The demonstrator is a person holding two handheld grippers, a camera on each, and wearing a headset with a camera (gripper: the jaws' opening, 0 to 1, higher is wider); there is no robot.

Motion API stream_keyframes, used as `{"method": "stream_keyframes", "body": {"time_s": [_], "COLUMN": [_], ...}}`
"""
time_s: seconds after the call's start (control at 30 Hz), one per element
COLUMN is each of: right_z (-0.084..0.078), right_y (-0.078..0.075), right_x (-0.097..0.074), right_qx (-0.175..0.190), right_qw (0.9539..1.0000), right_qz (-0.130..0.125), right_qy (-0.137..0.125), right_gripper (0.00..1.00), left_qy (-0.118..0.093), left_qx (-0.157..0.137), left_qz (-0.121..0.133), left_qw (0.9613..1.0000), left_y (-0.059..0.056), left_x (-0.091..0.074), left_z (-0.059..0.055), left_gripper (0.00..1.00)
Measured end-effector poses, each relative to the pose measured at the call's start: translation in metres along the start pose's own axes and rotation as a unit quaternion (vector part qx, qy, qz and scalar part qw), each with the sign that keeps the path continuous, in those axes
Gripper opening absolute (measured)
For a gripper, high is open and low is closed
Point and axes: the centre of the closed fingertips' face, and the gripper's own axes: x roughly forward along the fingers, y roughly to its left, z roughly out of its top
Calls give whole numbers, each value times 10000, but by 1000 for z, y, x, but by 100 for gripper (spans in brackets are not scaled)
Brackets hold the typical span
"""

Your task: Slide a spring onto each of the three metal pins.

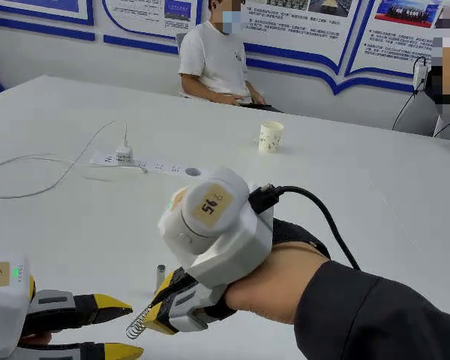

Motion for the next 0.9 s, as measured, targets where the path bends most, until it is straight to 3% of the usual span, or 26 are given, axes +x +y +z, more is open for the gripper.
{"method": "stream_keyframes", "body": {"time_s": [0.43,0.9], "right_z": [8,20], "right_y": [4,6], "right_x": [-2,-2], "right_qx": [-9,-23], "right_qw": [9999,9994], "right_qz": [47,57], "right_qy": [-119,-331], "right_gripper": [12,12], "left_qy": [-105,-158], "left_qx": [48,57], "left_qz": [-114,-133], "left_qw": [9999,9998], "left_y": [-4,-5], "left_x": [3,4], "left_z": [5,9], "left_gripper": [14,12]}}
